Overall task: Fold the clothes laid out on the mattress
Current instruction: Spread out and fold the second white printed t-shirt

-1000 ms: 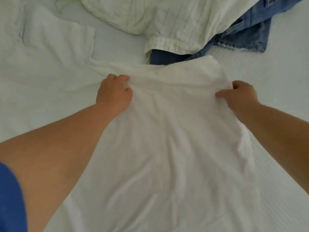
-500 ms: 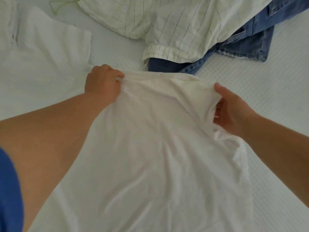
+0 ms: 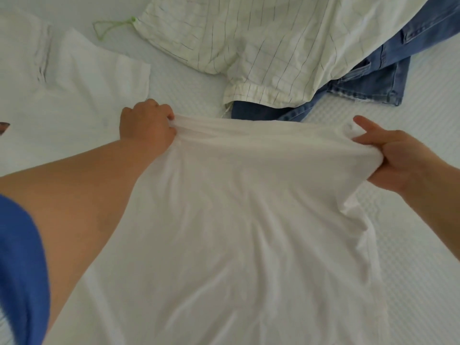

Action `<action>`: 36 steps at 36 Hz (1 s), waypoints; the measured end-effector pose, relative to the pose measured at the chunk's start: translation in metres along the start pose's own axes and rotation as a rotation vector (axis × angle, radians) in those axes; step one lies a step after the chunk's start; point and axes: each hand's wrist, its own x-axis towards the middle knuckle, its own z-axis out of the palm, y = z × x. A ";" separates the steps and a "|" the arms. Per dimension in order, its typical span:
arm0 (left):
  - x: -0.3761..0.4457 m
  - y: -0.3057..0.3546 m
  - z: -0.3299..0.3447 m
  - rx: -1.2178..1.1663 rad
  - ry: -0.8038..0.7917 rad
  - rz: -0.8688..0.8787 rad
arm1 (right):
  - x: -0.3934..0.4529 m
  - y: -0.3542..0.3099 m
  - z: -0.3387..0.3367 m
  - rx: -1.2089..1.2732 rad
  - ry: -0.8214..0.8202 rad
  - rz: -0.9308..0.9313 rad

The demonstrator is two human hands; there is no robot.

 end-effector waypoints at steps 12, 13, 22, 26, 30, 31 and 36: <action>0.003 -0.036 -0.009 0.217 -0.052 0.023 | -0.012 -0.019 -0.006 -0.349 -0.113 0.093; 0.003 -0.038 -0.009 0.242 -0.061 0.029 | -0.010 -0.021 -0.004 -0.329 -0.092 0.054; 0.005 -0.049 -0.036 -0.288 -0.032 -0.119 | 0.011 -0.043 0.001 -0.230 0.257 -0.225; 0.015 -0.056 -0.054 -0.599 -0.146 -0.261 | 0.009 -0.059 0.008 -0.506 0.388 -0.350; 0.018 -0.059 -0.059 -0.612 -0.104 -0.313 | 0.018 -0.064 0.020 -0.643 0.472 -0.477; 0.017 -0.058 -0.059 -0.570 -0.065 -0.313 | 0.022 -0.063 0.023 -0.683 0.475 -0.493; 0.013 -0.050 -0.046 -0.396 0.081 -0.363 | 0.041 -0.053 0.033 -0.868 0.547 -0.552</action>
